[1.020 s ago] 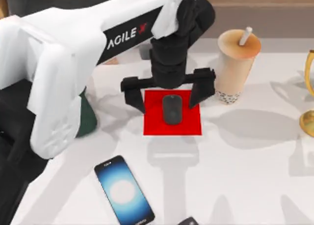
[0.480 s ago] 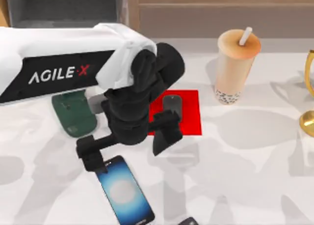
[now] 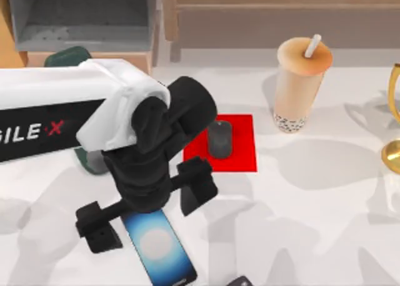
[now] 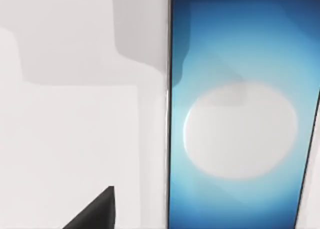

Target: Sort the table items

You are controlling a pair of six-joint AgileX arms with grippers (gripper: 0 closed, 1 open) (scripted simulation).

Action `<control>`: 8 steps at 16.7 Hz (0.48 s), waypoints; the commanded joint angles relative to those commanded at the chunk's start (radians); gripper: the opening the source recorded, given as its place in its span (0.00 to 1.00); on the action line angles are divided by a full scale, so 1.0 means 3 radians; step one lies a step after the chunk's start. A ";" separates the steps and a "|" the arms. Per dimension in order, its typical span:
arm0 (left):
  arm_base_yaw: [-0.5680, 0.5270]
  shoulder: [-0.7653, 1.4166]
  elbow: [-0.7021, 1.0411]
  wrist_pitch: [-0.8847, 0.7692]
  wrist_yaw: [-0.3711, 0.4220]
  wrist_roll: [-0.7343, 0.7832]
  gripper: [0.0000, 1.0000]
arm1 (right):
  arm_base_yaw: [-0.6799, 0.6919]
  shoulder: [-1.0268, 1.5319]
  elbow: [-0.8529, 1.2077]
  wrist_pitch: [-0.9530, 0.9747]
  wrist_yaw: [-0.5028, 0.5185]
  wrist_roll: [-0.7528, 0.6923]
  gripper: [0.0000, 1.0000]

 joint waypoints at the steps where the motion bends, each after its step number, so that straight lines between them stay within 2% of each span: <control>1: 0.0000 0.0000 0.0000 0.0000 0.0000 0.0000 1.00 | 0.0000 0.0000 0.0000 0.0000 0.0000 0.0000 1.00; 4: 0.0015 0.0032 -0.0017 0.0042 -0.0001 0.0009 1.00 | 0.0000 0.0000 0.0000 0.0000 0.0000 0.0000 1.00; 8: 0.0009 0.0195 -0.0210 0.0406 0.0001 0.0013 1.00 | 0.0000 0.0000 0.0000 0.0000 0.0000 0.0000 1.00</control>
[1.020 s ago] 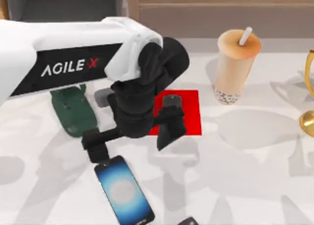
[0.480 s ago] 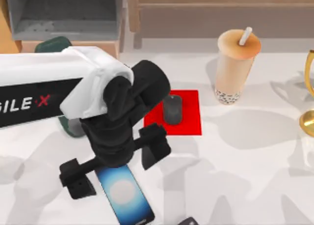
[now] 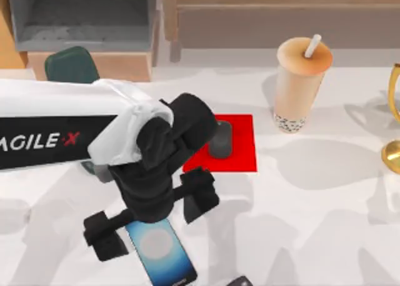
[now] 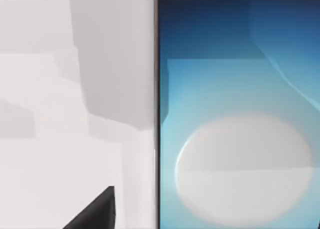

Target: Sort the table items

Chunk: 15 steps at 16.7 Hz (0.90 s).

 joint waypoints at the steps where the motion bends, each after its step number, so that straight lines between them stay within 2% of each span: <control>1: -0.0001 0.0053 -0.0062 0.0115 0.0000 0.0000 1.00 | 0.0000 0.0000 0.0000 0.0000 0.0000 0.0000 1.00; 5: -0.0002 0.0225 -0.0263 0.0488 0.0001 0.0000 1.00 | 0.0000 0.0000 0.0000 0.0000 0.0000 0.0000 1.00; 10: -0.0003 0.0243 -0.0283 0.0526 0.0001 0.0000 1.00 | 0.0000 0.0000 0.0000 0.0000 0.0000 0.0000 1.00; 15: -0.0003 0.0243 -0.0283 0.0526 0.0001 0.0000 0.62 | 0.0000 0.0000 0.0000 0.0000 0.0000 0.0000 1.00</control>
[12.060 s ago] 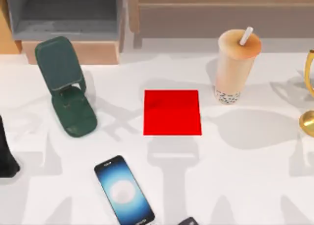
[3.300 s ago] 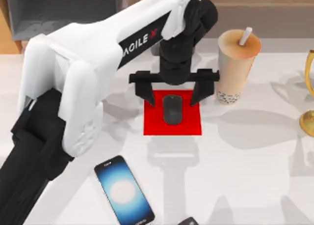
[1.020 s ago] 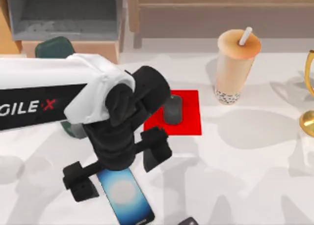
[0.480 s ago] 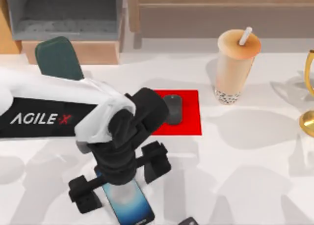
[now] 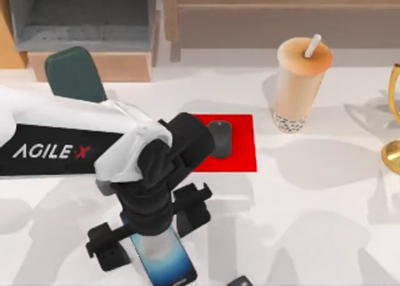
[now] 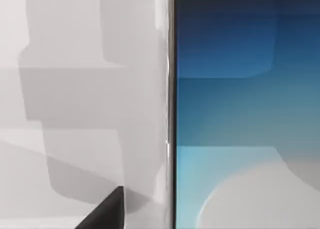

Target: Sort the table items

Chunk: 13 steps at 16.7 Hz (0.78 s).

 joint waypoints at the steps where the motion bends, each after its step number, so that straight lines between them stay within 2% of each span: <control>1: 0.0000 0.0000 0.0000 0.0000 0.0000 0.0000 0.55 | 0.0000 0.0000 0.0000 0.0000 0.0000 0.0000 1.00; 8: 0.0000 0.0000 0.0000 0.0000 0.0000 0.0000 0.02 | 0.0000 0.0000 0.0000 0.0000 0.0000 0.0000 1.00; 13: 0.0000 0.0000 0.0000 0.0000 0.0000 0.0000 0.00 | 0.0000 0.0000 0.0000 0.0000 0.0000 0.0000 1.00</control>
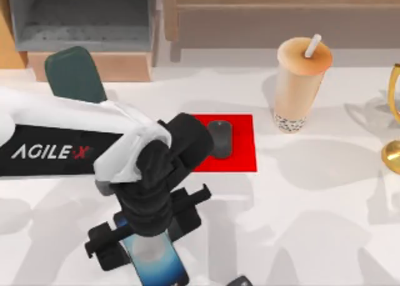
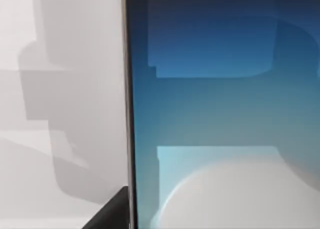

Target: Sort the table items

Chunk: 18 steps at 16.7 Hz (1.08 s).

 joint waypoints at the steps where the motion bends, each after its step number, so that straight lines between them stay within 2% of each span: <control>1: 0.0000 0.0000 0.0000 0.0000 0.0000 0.0000 0.00 | 0.0000 0.0000 0.0000 0.0000 0.0000 0.0000 1.00; 12: 0.0008 -0.0305 0.0216 -0.0519 -0.0011 0.0045 0.00 | 0.0000 0.0000 0.0000 0.0000 0.0000 0.0000 1.00; 18: 0.0001 -0.0331 0.0254 -0.0484 -0.0057 0.0066 0.00 | 0.0000 0.0000 0.0000 0.0000 0.0000 0.0000 1.00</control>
